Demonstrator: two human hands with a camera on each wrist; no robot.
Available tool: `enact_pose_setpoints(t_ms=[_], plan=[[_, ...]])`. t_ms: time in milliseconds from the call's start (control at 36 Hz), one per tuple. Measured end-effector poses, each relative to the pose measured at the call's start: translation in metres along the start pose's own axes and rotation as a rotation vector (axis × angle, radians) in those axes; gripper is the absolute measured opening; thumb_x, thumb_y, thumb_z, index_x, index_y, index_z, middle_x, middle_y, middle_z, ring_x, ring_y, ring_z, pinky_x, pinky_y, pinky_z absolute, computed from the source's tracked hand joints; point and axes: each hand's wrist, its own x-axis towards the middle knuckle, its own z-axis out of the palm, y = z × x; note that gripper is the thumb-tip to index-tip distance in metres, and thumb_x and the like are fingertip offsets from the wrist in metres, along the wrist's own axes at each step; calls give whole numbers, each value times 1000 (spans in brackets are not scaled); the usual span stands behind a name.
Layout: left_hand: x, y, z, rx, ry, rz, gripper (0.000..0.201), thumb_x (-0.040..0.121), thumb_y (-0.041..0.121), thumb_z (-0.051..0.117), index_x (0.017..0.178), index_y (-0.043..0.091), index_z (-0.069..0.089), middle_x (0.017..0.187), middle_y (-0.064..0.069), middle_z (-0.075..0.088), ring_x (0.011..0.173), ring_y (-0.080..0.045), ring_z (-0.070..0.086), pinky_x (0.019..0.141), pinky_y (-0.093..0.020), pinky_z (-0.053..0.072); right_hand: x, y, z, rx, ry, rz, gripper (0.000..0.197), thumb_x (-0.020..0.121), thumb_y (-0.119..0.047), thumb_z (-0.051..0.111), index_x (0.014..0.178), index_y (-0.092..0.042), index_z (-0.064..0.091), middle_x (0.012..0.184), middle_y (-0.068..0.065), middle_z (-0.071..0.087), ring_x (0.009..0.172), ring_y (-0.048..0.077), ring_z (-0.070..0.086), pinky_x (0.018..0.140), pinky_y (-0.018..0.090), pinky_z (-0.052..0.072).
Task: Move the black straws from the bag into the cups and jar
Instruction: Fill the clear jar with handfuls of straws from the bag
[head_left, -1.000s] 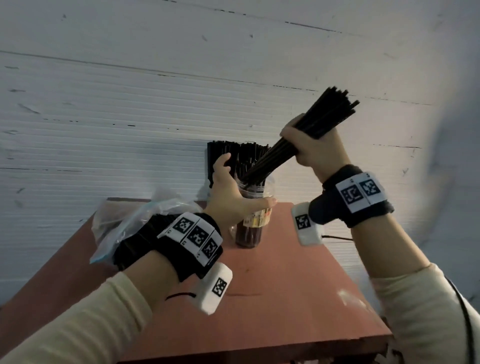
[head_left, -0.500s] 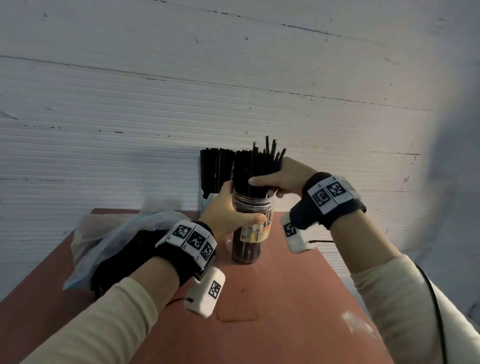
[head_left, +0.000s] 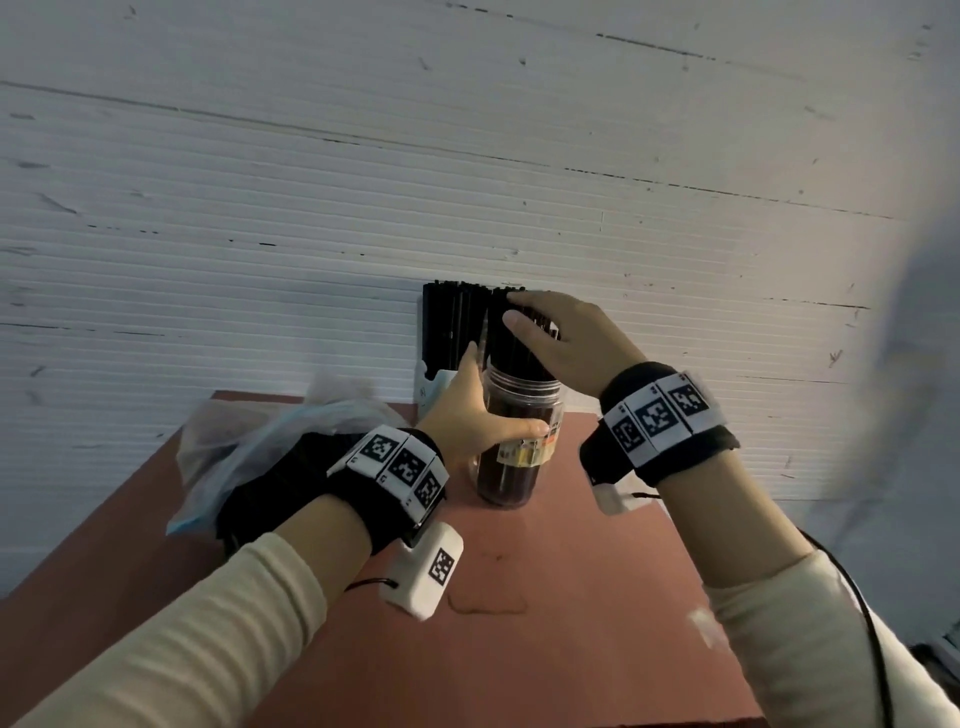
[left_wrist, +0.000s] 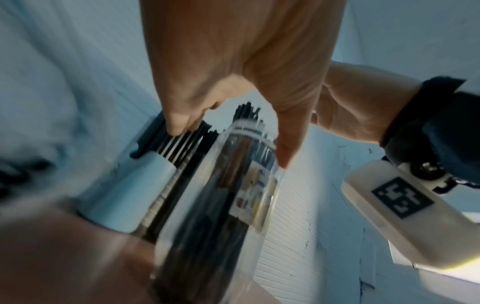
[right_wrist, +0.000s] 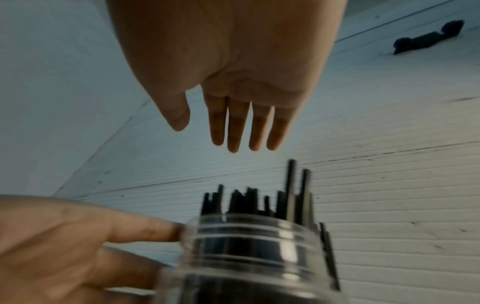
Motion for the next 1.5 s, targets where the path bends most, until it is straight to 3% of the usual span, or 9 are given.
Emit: enact_pose_setpoints(t_ms=[83,278,417,583,722,1028,1250,1361,1500], plan=[[-19,1,-13,144,49,-29,120,72,35,83,155,21,-2,161,-1,14,148,-17,17,118,-36,19,-4,-13,1,35,160,-90,43,98,-41,47,134,-19,52,137,-2,53,129,17,44,105,28,34],[-62,-3,-70,412,176,131,36,88,7,54,116,29,62,118,5,65,109,-11,59,94,-24,44,-24,-61,32,238,260,-194,12,88,-18,57,95,-13,66,93,0,62,86,13,56,78,21,44],[-90,-5,-117,465,261,83,30,86,11,55,94,39,64,108,10,65,96,-9,60,87,-29,47,-31,-89,73,317,-38,-62,13,86,-18,59,80,-11,68,77,2,67,73,15,59,67,24,46],[-112,-24,-159,541,146,-49,25,83,23,68,89,47,65,120,1,63,115,-16,58,98,-37,46,-31,-125,111,35,-499,-57,32,97,-21,43,114,-9,67,116,10,65,107,26,58,88,31,45],[-121,-31,-169,540,43,-110,37,84,7,60,98,41,67,135,2,58,127,-15,52,105,-37,44,-32,-147,126,1,-698,-33,41,103,-22,35,142,-15,44,148,8,42,137,24,35,105,24,23],[-117,-40,-170,628,121,-135,40,85,10,62,108,42,68,131,5,61,109,-14,59,96,-36,49,-23,-167,156,-102,-685,-30,39,95,-29,52,131,-15,53,130,9,57,120,28,53,104,40,41],[-117,-46,-177,593,156,-127,48,87,2,57,108,44,66,134,4,59,107,-20,61,79,-24,44,-20,-162,156,-132,-658,-45,39,95,-18,53,134,-13,53,134,8,54,125,26,49,104,33,36],[-117,-47,-178,584,160,-124,51,84,-1,55,110,41,67,131,8,60,82,-5,55,76,-21,41,-18,-152,154,-30,-624,18,45,86,-10,62,130,-18,57,129,6,57,121,24,52,95,28,40],[-116,-51,-179,548,153,-132,55,81,-1,53,107,45,67,123,10,64,114,-9,57,96,-32,49,-17,-153,141,-145,-611,-53,42,94,-19,51,136,-26,51,136,-2,54,123,19,50,100,31,43]])
